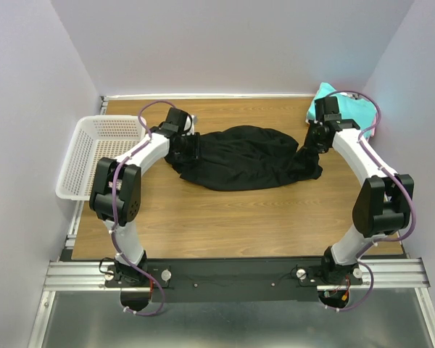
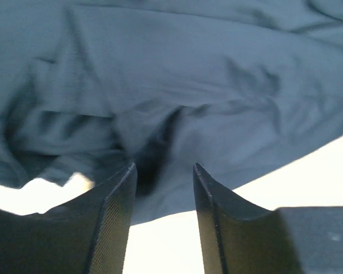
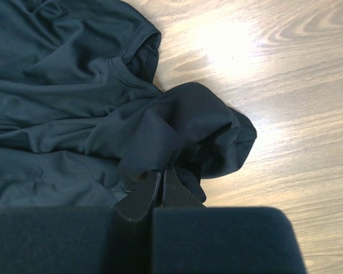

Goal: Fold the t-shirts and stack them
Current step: Flatten the tshirt out

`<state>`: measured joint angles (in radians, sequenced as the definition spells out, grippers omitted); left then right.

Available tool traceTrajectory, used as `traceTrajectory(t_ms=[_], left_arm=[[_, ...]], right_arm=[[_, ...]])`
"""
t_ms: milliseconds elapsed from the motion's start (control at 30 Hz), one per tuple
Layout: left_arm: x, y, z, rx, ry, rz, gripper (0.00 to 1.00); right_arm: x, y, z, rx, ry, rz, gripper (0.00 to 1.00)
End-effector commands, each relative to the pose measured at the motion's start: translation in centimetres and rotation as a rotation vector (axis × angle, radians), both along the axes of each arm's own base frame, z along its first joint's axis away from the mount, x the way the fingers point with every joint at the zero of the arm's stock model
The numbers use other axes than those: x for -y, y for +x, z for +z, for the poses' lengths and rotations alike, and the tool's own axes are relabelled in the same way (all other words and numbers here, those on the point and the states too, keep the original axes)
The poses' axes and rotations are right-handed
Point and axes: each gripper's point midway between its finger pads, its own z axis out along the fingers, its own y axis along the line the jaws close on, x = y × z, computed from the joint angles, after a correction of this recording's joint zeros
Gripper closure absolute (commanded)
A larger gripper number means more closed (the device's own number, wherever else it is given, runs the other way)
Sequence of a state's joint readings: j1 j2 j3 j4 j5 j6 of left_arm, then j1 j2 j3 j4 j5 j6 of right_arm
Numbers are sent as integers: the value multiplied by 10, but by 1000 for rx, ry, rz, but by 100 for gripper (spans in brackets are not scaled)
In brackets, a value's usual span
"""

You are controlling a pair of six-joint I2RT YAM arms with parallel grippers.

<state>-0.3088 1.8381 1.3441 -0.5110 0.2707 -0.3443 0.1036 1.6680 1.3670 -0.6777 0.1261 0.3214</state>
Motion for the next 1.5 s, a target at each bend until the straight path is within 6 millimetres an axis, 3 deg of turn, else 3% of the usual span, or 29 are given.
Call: traceTrajectory(t_ms=[0,233,433,1167,1200,1300,1400,1467], left_arm=[[-21,22,5,58,82,93,45],[-17,39,0,80,80,97,44],[-15,35,-21,21,89,91,44],[0,18,-37,-44,7,58,56],[1,19,-36,-39,8,59,58],[-1,19,-35,-34,14,64,83],[-1,22,-30,-19,18,65,100],[-2,27,-21,0,25,70,100]], right_arm=[[-6,8,2,10,31,9,100],[-7,4,-3,-5,43,15,100],[-7,1,-4,-9,45,9,100],[-6,-4,-7,-16,46,1,100],[-6,-4,-6,-15,47,0,99],[-6,-4,-3,-5,47,0,100],[-6,-5,-2,-2,46,0,100],[-5,-5,1,3,42,-2,99]])
